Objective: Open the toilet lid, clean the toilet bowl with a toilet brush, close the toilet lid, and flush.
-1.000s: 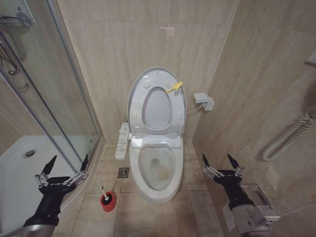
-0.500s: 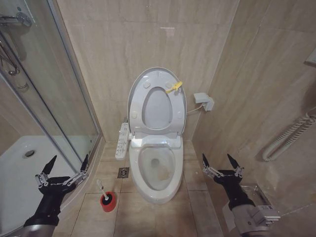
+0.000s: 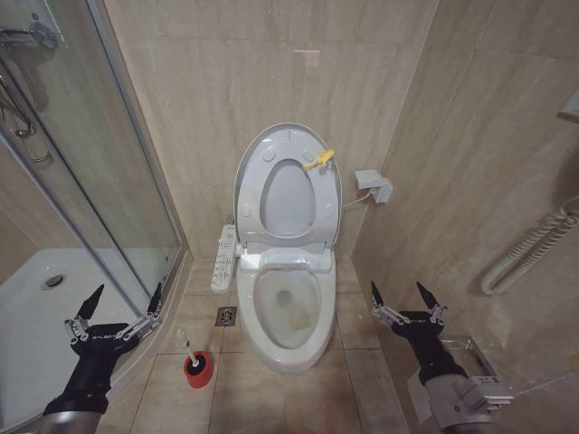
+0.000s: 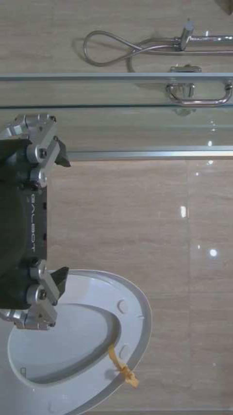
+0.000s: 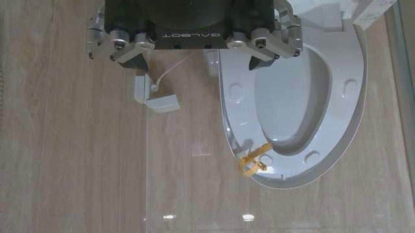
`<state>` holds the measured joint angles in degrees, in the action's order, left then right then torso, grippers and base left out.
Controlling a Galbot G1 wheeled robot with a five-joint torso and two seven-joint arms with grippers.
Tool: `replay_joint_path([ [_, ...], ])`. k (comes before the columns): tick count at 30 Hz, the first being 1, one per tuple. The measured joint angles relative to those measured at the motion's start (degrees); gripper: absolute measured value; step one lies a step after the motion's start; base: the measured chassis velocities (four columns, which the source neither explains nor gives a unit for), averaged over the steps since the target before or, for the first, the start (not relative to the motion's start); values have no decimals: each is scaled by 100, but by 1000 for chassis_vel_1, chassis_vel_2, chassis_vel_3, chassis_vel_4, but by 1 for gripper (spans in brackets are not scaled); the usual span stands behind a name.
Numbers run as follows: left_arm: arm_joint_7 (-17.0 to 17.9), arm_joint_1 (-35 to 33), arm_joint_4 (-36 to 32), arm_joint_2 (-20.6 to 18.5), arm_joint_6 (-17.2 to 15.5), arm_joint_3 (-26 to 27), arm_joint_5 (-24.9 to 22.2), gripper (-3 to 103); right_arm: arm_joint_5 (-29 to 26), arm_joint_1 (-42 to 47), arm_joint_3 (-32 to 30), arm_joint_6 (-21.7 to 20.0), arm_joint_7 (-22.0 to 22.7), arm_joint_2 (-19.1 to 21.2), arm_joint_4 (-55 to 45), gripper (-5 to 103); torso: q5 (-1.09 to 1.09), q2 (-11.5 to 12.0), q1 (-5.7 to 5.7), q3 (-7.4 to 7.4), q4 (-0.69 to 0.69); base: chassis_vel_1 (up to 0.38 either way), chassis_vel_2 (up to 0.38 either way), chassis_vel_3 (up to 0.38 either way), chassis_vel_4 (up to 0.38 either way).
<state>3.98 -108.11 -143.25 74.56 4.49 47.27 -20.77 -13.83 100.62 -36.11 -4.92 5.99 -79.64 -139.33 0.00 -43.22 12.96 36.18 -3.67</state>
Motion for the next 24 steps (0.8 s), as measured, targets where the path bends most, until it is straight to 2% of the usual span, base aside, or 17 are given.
replay_joint_path([
  [19,0,4,0,0,-8,0,0,100,0,0,0,0,0,0,0,100,0,0,0,0,0,0,0,0,0],
  [22,-12,164,81,-21,-366,-98,-39,100,0,0,0,0,0,0,0,100,0,0,0,0,1,0,0,0,0],
  [23,-12,164,81,-21,-366,-98,-39,100,0,0,0,0,0,0,0,100,0,0,0,0,1,0,0,0,0],
  [24,-22,240,124,-33,-548,-148,-65,100,0,0,0,0,0,0,0,100,0,0,0,0,0,0,0,0,0],
])
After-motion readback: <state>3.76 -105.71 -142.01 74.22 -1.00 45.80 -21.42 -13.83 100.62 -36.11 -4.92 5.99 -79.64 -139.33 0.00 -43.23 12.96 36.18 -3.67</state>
